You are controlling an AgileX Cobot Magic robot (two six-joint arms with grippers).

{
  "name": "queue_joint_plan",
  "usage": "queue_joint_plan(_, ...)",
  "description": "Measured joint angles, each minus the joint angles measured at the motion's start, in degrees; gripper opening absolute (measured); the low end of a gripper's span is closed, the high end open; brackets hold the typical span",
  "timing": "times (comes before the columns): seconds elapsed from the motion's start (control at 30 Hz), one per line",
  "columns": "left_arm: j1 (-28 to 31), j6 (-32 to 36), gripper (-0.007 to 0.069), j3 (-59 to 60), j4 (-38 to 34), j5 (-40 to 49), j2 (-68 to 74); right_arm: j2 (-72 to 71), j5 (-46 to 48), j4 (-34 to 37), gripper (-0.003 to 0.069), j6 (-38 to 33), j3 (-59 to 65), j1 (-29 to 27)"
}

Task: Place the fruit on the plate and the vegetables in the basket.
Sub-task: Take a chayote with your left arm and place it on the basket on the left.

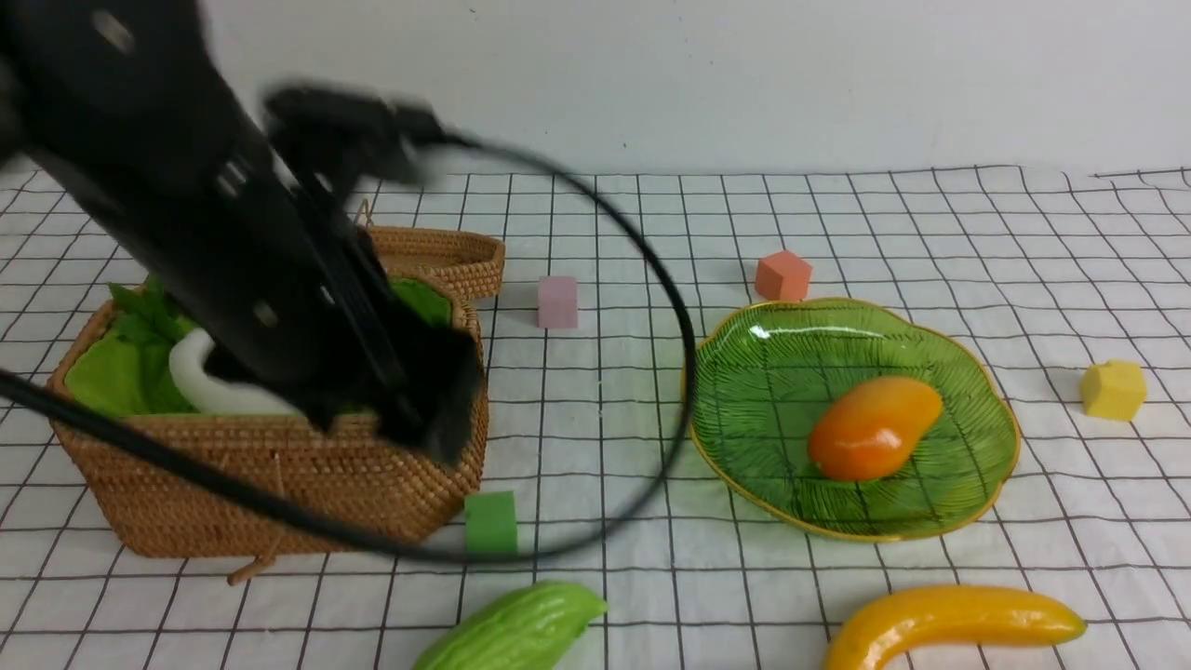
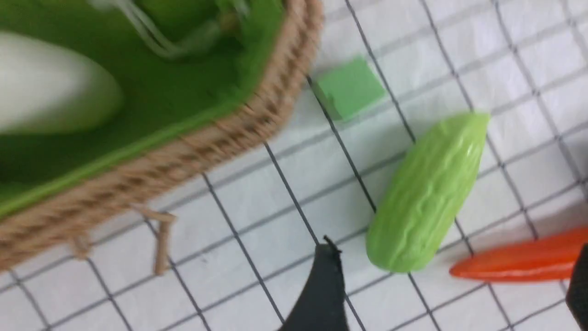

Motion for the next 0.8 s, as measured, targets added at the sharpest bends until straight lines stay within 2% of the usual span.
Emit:
queue_joint_plan(0.1,-3.7,0.0,0.0636,4.9,0.0,-2.8,5.9,0.0,0.0,0.0,0.0245,0.0,0.0,0.0)
queue_joint_plan(0.27,-5.2,0.2,0.0623,6.0,0.0,-8.6,12.3,0.0,0.0,0.0,0.0245,0.0,0.0,0.0)
queue_joint_plan(0.33,-5.2,0.5,0.0608,6.0,0.0,-10.9,15.4,0.0,0.0,0.0,0.0245,0.0,0.0,0.0)
queue_joint_plan(0.4,-5.2,1.1,0.0561,6.0,0.0,-12.7,19.1,0.0,0.0,0.0,0.0245,0.0,0.0,0.0)
queue_joint_plan(0.43,-5.2,1.2,0.0556,6.0,0.0,-12.7,19.4,0.0,0.0,0.0,0.0245,0.0,0.0,0.0)
queue_joint_plan(0.53,-5.2,3.5,0.0425,6.0,0.0,-12.2,21.8,0.0,0.0,0.0,0.0245,0.0,0.0,0.0)
queue_joint_plan(0.7,-5.2,5.1,0.0425,2.7,0.1,-6.6,17.9,0.0,0.0,0.0,0.0245,0.0,0.0,0.0)
queue_joint_plan(0.8,-5.2,5.0,0.0425,-1.9,3.2,-2.7,11.8,0.0,0.0,0.0,0.0245,0.0,0.0,0.0)
